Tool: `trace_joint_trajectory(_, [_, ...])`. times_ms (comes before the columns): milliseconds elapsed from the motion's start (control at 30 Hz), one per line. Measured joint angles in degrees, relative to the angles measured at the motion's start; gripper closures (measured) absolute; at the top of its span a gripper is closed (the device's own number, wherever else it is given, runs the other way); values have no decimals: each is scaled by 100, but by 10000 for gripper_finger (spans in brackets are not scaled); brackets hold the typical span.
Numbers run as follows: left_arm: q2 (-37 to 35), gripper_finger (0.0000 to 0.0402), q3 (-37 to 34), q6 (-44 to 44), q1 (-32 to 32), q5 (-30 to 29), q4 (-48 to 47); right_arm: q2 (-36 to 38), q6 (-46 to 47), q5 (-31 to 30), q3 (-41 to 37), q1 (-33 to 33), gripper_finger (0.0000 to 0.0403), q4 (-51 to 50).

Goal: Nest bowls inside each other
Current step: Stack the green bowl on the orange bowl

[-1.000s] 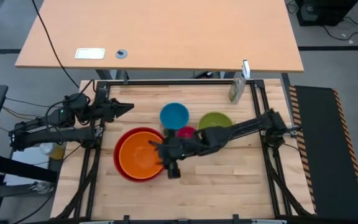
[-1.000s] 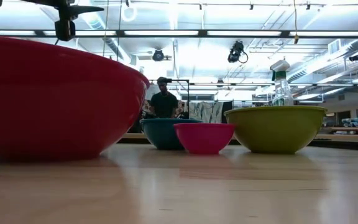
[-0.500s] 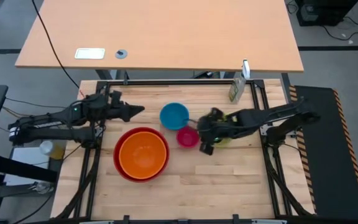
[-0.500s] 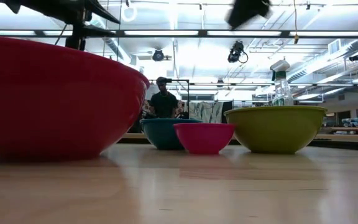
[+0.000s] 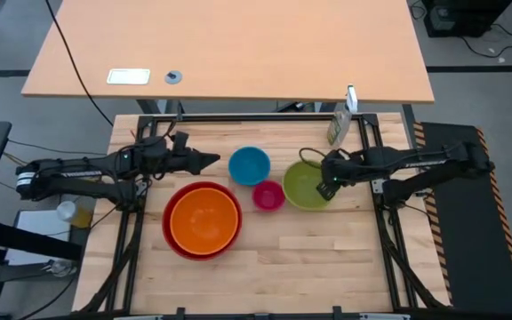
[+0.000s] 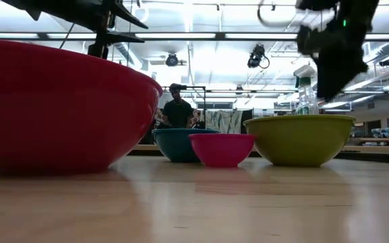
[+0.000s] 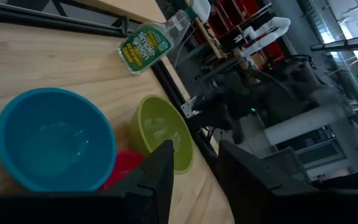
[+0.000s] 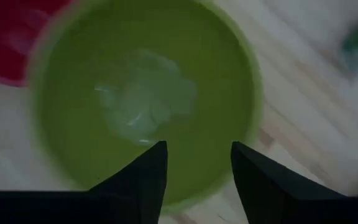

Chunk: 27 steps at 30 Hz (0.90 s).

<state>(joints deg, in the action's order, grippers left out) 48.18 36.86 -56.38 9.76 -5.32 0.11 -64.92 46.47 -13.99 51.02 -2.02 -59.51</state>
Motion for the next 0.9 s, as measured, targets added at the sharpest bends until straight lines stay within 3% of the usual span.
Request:
trace_joint_trajectory(267, [61, 271, 0, -1, 2, -2, 56, 34, -377, 551, -812, -1293, 173, 447])
trace_joint_trajectory(467, [57, 271, 0, -2, 2, -2, 63, 36, -700, 1177, -1134, -1740, 182, 1335])
trace_joint_trajectory(633, [57, 271, 0, -4, 2, -3, 66, 36, -700, 1237, -1352, -1925, 246, 1443])
trace_joint_trajectory(833, [57, 271, 0, -4, 2, -4, 67, 36, -674, 1295, -1361, -1990, 371, 1457])
trace_joint_trajectory(900, [55, 271, 0, -4, 2, -4, 67, 49, -711, 1409, -1270, -1983, 378, 1435])
